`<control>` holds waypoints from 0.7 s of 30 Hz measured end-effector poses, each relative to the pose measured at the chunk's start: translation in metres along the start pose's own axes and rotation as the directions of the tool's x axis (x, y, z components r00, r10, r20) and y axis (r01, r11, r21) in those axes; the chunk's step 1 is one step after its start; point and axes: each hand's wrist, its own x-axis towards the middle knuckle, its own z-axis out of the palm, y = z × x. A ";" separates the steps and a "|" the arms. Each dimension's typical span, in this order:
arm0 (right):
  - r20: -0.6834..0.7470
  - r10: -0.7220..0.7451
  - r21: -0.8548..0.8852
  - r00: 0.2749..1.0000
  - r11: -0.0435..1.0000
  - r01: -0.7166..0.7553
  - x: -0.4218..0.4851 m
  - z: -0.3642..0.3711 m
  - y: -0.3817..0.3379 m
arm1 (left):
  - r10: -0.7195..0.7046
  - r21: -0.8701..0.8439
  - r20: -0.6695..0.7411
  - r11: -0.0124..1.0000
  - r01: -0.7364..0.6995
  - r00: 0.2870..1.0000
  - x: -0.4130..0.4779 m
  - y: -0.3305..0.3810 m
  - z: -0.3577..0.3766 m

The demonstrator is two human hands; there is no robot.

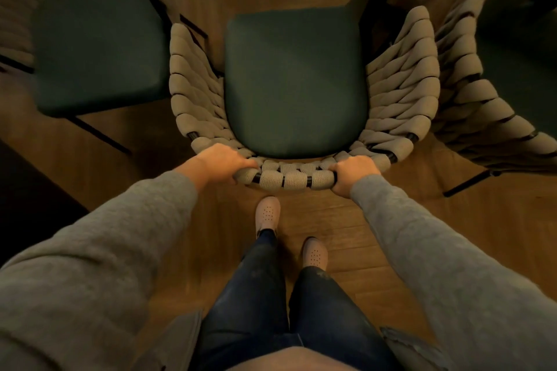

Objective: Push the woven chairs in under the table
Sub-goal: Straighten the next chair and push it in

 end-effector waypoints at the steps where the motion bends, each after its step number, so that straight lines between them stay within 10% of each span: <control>1: 0.002 0.010 0.011 1.000 1.000 -0.010 0.005 -0.006 -0.002 | -0.003 -0.012 0.004 1.000 0.003 1.000 0.002 -0.009 -0.003; 16: 0.047 0.120 0.057 0.992 0.991 -0.123 0.068 -0.057 -0.013 | 0.066 -0.003 -0.022 0.998 -0.066 0.998 0.025 -0.084 -0.039; 21: 0.158 0.004 0.055 0.987 0.998 -0.013 0.071 -0.061 0.004 | 0.022 -0.250 -0.005 0.968 -0.023 1.000 0.029 -0.095 -0.029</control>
